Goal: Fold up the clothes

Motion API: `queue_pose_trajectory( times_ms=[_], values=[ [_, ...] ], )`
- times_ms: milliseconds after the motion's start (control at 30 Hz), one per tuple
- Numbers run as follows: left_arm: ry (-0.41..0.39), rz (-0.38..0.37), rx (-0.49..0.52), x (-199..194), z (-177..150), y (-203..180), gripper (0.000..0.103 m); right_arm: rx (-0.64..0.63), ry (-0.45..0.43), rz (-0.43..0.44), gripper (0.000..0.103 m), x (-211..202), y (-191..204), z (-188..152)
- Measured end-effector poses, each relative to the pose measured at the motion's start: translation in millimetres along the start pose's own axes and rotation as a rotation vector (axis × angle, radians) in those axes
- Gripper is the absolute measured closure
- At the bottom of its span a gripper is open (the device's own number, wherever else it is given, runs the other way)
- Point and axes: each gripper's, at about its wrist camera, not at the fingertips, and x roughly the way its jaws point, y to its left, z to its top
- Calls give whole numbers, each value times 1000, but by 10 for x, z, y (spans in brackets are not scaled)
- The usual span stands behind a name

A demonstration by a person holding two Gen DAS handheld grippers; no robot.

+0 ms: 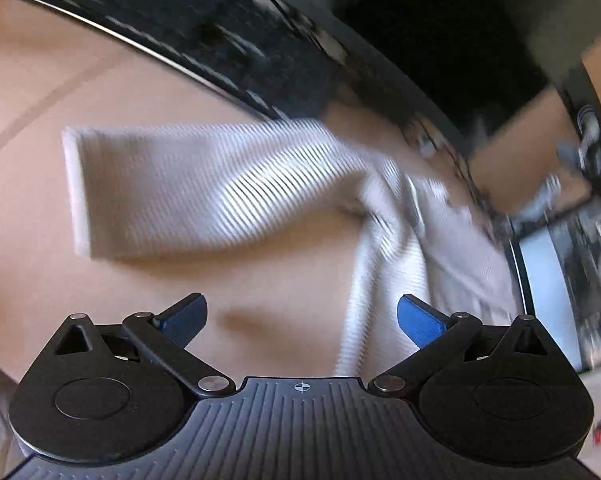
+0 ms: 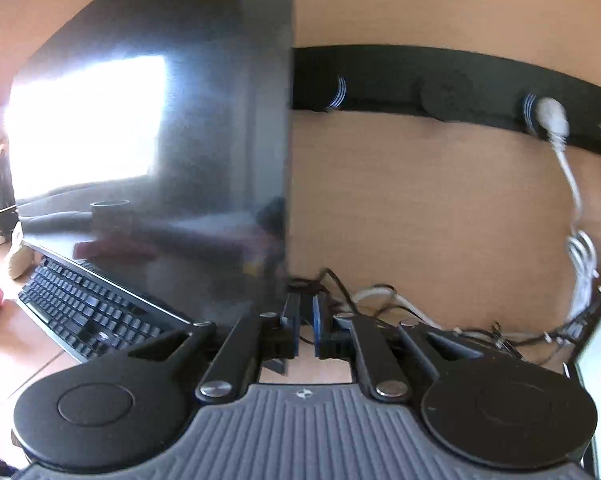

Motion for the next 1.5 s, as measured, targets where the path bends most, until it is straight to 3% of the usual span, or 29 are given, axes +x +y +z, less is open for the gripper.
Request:
queue_pose_trajectory(
  times_ms=[33,100,267,367,400,467,567,633,700,867,933,967,1033,1200,1233,1367,1500],
  values=[
    [-15,9,-16,-34,22,48,0,9,1,-1,78,-23,-30,-28],
    [-45,28,-47,-104,65,144,0,53,26,-29,57,-58,-188,-192],
    [-96,81,-88,-179,183,316,0,232,201,-76,55,4,-641,-972],
    [-90,100,-94,-114,266,334,0,269,314,-114,56,117,-753,-1500],
    [-85,105,-95,-105,282,337,0,261,305,-119,55,114,-724,-1587],
    [-83,123,-83,-102,288,335,0,226,287,-119,50,53,-590,-1563],
    [-80,158,-70,-69,277,360,0,201,252,-40,29,-79,-466,-1451],
    [-74,185,-71,-28,272,401,2,169,249,18,28,-160,-348,-1404],
    [-68,216,-76,1,282,449,13,141,248,51,28,-219,-240,-1379],
    [-69,298,-10,134,372,465,26,121,232,114,28,-333,-28,-1238],
    [-62,319,29,193,429,430,47,87,222,143,28,-330,100,-1168],
    [-51,317,28,213,469,436,79,68,217,161,28,-340,181,-1121],
    [-52,261,7,141,566,420,91,31,202,205,28,-363,351,-1022],
    [-127,82,12,-289,853,157,94,-165,79,359,28,-460,1012,-768],
    [-137,43,8,-379,916,88,99,-202,58,384,28,-457,1153,-743],
    [-135,-83,-6,-605,1101,-214,98,-307,-10,464,28,-418,1659,-684],
    [-123,-188,45,-635,1110,-571,98,-382,-93,480,29,-378,2017,-641]
  ],
)
